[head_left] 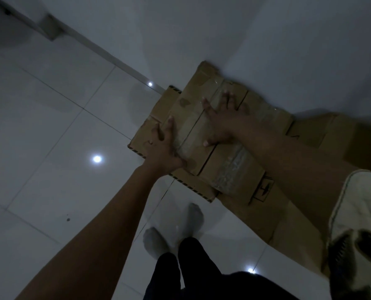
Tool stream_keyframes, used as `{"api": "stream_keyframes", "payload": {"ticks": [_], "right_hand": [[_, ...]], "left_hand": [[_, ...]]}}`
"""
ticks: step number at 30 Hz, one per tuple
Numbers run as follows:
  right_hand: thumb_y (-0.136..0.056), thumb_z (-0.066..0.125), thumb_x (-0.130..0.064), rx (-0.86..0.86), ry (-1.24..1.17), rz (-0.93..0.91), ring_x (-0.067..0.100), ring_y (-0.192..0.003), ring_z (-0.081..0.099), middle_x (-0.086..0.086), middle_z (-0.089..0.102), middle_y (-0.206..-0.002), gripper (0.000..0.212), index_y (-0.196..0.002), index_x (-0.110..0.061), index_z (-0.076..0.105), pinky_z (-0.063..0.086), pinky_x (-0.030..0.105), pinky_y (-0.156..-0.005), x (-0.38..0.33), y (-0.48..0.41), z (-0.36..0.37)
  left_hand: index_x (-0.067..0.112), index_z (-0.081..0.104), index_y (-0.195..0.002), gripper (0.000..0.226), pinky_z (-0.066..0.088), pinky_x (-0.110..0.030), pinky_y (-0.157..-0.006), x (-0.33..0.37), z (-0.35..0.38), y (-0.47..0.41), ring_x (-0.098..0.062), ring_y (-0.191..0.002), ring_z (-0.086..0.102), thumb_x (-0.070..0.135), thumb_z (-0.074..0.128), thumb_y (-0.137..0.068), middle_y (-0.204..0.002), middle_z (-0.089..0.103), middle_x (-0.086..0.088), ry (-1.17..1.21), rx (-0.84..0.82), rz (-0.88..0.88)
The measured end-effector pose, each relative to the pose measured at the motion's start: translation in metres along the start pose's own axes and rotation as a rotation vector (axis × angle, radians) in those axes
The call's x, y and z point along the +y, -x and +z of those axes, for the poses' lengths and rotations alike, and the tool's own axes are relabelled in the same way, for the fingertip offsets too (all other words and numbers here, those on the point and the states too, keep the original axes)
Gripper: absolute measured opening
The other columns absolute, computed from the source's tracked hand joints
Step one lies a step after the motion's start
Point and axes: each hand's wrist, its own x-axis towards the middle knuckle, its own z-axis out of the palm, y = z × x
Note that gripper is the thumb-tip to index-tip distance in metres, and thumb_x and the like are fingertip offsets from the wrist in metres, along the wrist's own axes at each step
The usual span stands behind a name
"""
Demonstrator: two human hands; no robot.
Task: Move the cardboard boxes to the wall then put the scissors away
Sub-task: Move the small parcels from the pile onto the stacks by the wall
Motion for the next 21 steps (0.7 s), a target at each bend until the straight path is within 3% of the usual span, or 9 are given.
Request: {"api": "stream_keyframes", "payload": {"ticks": [3, 5, 9, 12, 18, 21], "right_hand": [[-0.075, 0.070, -0.064, 0.013, -0.008, 0.020, 0.049, -0.141, -0.025, 0.030, -0.033, -0.150, 0.130, -0.146, -0.028, -0.033, 0.003, 0.068, -0.112, -0.003, 0.002, 0.000], [-0.077, 0.071, -0.060, 0.031, -0.023, 0.037, 0.049, -0.142, -0.020, 0.030, -0.028, -0.152, 0.127, -0.148, -0.027, -0.029, 0.005, 0.066, -0.112, -0.007, 0.007, 0.002], [-0.088, 0.065, -0.048, 0.163, -0.090, 0.043, 0.043, -0.146, 0.009, 0.026, 0.000, -0.159, 0.104, -0.155, -0.023, -0.010, 0.019, 0.058, -0.114, -0.016, 0.027, 0.014], [-0.097, 0.051, -0.038, 0.415, -0.273, 0.014, 0.034, -0.135, 0.036, 0.016, 0.027, -0.153, 0.078, -0.157, -0.018, 0.004, 0.034, 0.047, -0.103, -0.026, 0.054, 0.037], [-0.099, 0.047, -0.040, 0.634, -0.666, 0.180, 0.031, -0.131, 0.040, 0.012, 0.032, -0.150, 0.068, -0.154, -0.018, 0.016, 0.037, 0.047, -0.105, -0.067, 0.131, 0.067], [-0.099, 0.046, -0.042, 0.697, -0.740, 0.275, 0.032, -0.133, 0.037, 0.015, 0.027, -0.153, 0.069, -0.155, -0.016, 0.015, 0.038, 0.045, -0.105, -0.072, 0.180, 0.065]], "left_hand": [[0.043, -0.017, -0.148, 0.135, 0.018, -0.067, -0.109, 0.004, 0.003, -0.001, -0.048, -0.142, -0.002, 0.060, 0.071, -0.048, -0.157, -0.020, -0.013, -0.015, 0.044, -0.011], [0.041, -0.017, -0.149, 0.132, 0.001, -0.068, -0.109, 0.007, 0.004, 0.001, -0.048, -0.143, -0.009, 0.054, 0.080, -0.060, -0.157, -0.023, -0.013, -0.047, 0.066, -0.026], [0.036, -0.015, -0.151, 0.121, -0.018, -0.069, -0.102, 0.013, 0.007, 0.009, -0.053, -0.138, -0.024, 0.054, 0.075, -0.072, -0.157, -0.029, -0.010, -0.188, 0.090, -0.062], [0.027, -0.001, -0.155, 0.099, -0.018, -0.070, -0.101, 0.029, 0.010, 0.021, -0.050, -0.140, -0.022, 0.051, 0.064, -0.084, -0.160, -0.020, -0.009, -0.387, 0.185, 0.054], [0.024, 0.017, -0.154, 0.062, -0.016, -0.062, -0.109, 0.063, 0.000, 0.077, -0.042, -0.145, -0.013, 0.039, 0.041, -0.099, -0.162, 0.006, -0.002, -0.359, 0.237, 0.307], [0.021, 0.020, -0.153, 0.064, -0.011, -0.061, -0.112, 0.080, -0.012, 0.115, -0.039, -0.147, -0.010, 0.035, 0.047, -0.096, -0.161, 0.013, -0.003, -0.405, 0.207, 0.446]]}}
